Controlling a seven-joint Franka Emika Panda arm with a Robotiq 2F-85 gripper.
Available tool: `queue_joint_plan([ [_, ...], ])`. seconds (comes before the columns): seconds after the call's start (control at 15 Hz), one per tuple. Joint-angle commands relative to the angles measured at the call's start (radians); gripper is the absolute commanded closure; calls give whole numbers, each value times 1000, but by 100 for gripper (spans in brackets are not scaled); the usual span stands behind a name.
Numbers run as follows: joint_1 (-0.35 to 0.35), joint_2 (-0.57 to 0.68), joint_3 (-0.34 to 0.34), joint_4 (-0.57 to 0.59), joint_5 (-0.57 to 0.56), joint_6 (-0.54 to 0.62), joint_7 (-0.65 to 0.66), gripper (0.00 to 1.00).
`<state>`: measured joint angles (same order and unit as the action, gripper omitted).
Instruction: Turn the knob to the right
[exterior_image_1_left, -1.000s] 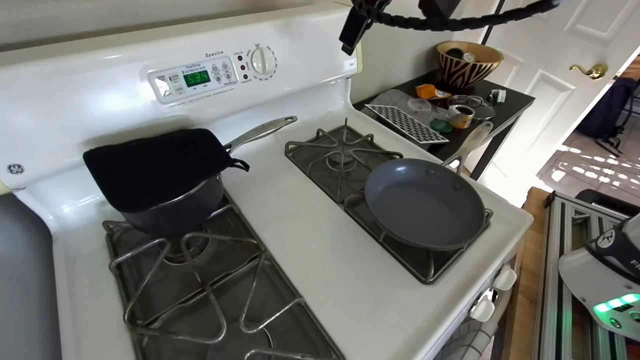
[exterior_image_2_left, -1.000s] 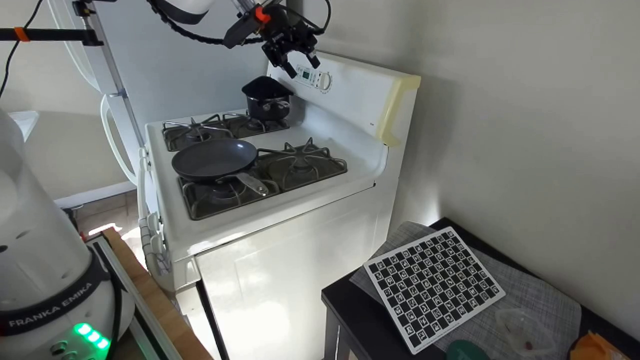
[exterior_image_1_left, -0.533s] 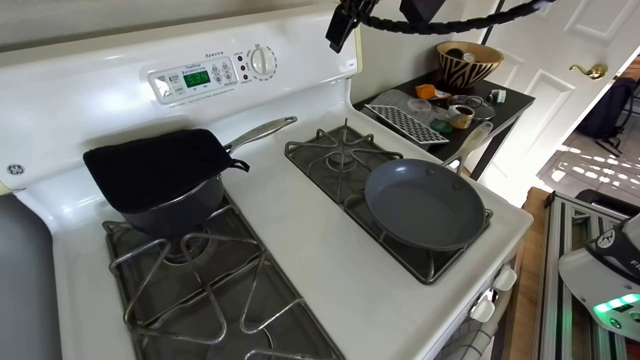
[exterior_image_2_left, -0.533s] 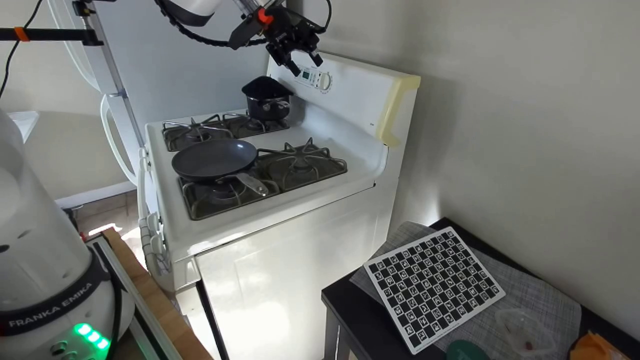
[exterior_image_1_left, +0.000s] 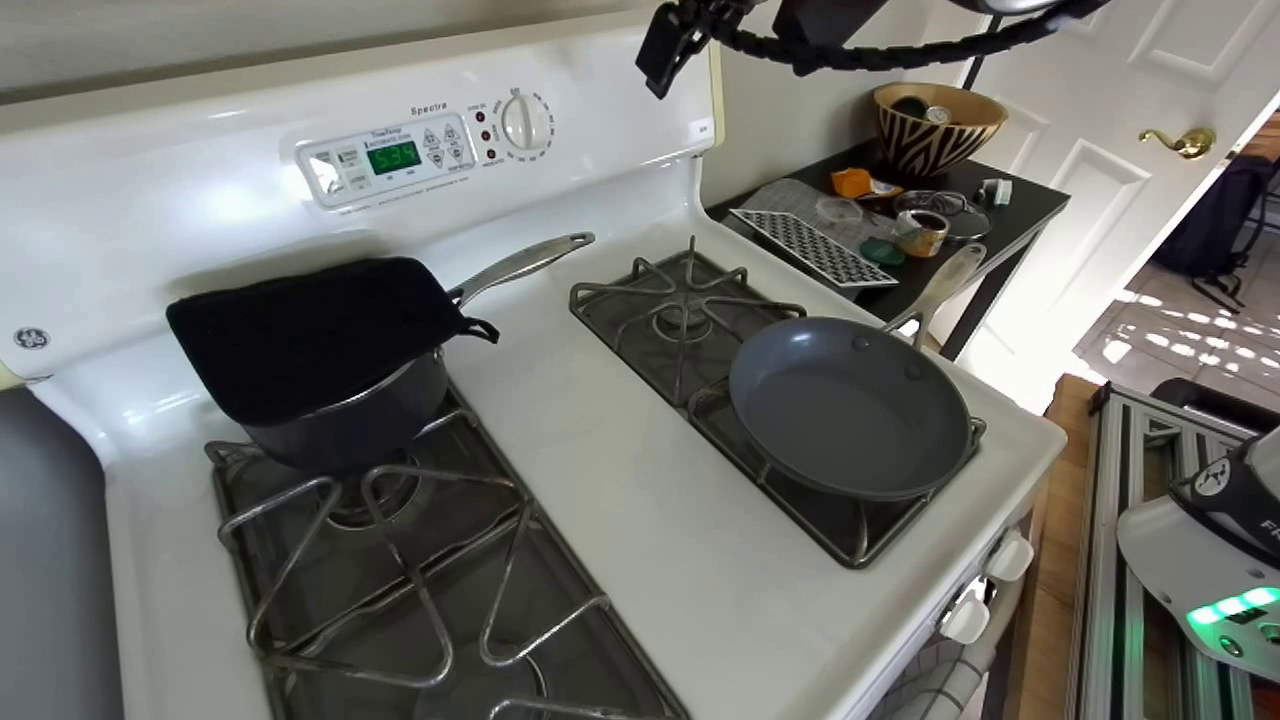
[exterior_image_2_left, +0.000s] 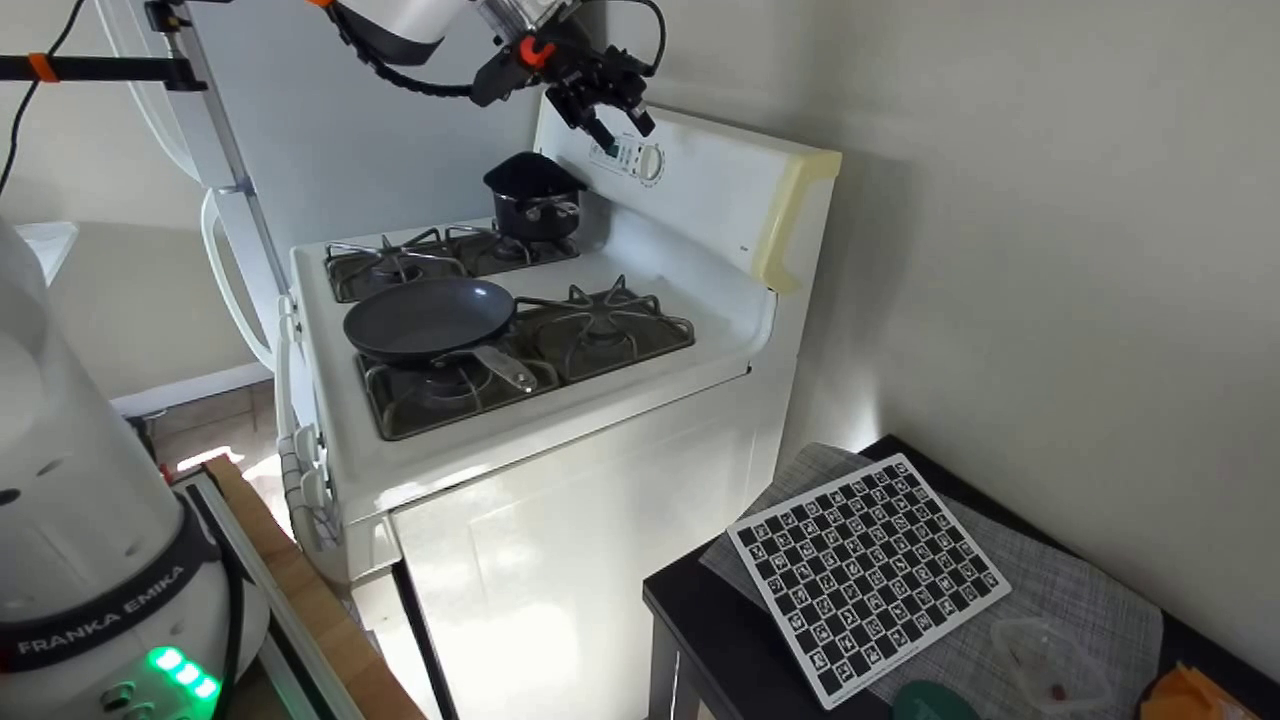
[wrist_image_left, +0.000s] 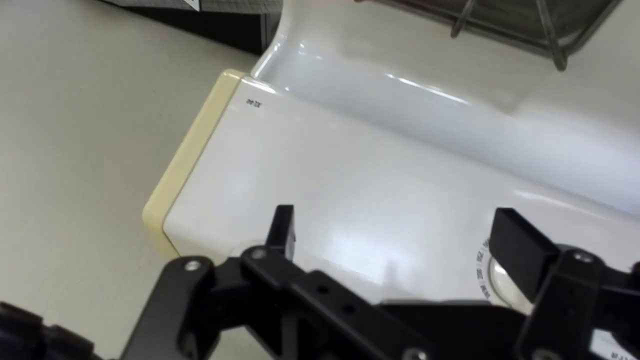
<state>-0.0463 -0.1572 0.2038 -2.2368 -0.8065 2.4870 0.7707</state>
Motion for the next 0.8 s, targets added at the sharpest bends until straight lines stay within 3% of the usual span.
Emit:
queue_joint_plan([
  [0.0,14,45,-12,30,-110,94,197,0],
  [0.6,23,220,54,144,-166,107,281,0],
  [0.67,74,171,-3,111,-107,73,178,0],
  [0.73,78,189,-3,124,-110,74,181,0],
])
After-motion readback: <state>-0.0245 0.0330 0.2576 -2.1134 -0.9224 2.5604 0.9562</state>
